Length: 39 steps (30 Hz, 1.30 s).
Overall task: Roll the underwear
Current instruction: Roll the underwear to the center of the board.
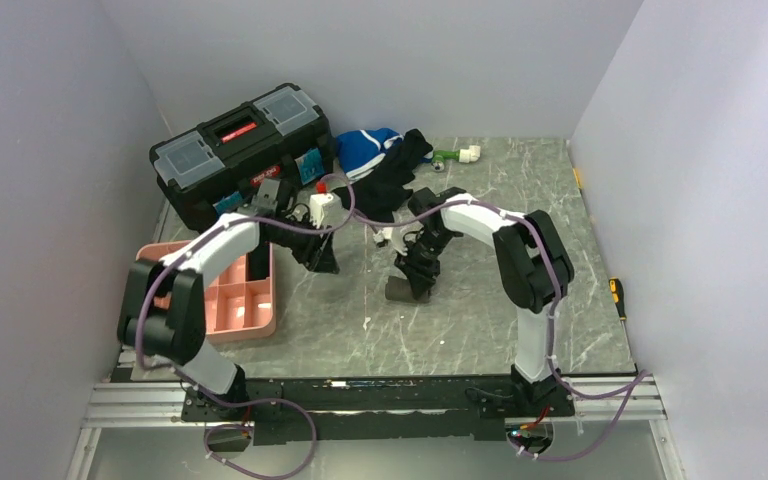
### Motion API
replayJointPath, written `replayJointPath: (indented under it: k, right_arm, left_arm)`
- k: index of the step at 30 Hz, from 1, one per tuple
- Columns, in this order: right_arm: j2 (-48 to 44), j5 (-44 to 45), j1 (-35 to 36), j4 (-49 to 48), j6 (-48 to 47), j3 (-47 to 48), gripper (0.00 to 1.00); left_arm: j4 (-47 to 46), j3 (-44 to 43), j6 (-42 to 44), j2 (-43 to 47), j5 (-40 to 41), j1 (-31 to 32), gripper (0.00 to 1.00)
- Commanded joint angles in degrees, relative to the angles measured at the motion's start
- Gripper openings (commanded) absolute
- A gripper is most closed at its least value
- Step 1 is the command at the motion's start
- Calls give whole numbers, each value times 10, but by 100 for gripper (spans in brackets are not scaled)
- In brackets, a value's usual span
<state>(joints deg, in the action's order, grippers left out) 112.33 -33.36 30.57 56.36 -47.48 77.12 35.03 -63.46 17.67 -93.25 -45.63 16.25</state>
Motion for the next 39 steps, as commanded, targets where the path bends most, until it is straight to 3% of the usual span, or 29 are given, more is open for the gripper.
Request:
replayJointPath:
  k: [1, 5, 9, 13, 19, 27, 39]
  right_arm:
    - [92, -85, -11, 89, -56, 34, 0]
    - [137, -106, -17, 110, -61, 68, 0]
    - [179, -137, -20, 170, -87, 104, 0]
    - [213, -153, -20, 209, -107, 124, 0]
    - [232, -153, -21, 222, -112, 131, 0]
    - [243, -149, -22, 223, -113, 132, 0]
    - [247, -143, -23, 216, -104, 131, 0]
  left_arm:
    - [-113, 71, 11, 102, 47, 8, 60]
    - [-150, 120, 55, 173, 92, 51, 63]
    - [-178, 148, 106, 208, 182, 152, 67]
    - [-199, 135, 134, 182, 258, 250, 70]
    - [-207, 80, 162, 100, 301, 345, 73]
    - [-206, 43, 174, 7, 312, 402, 76]
    - [-217, 24, 181, -63, 325, 412, 78]
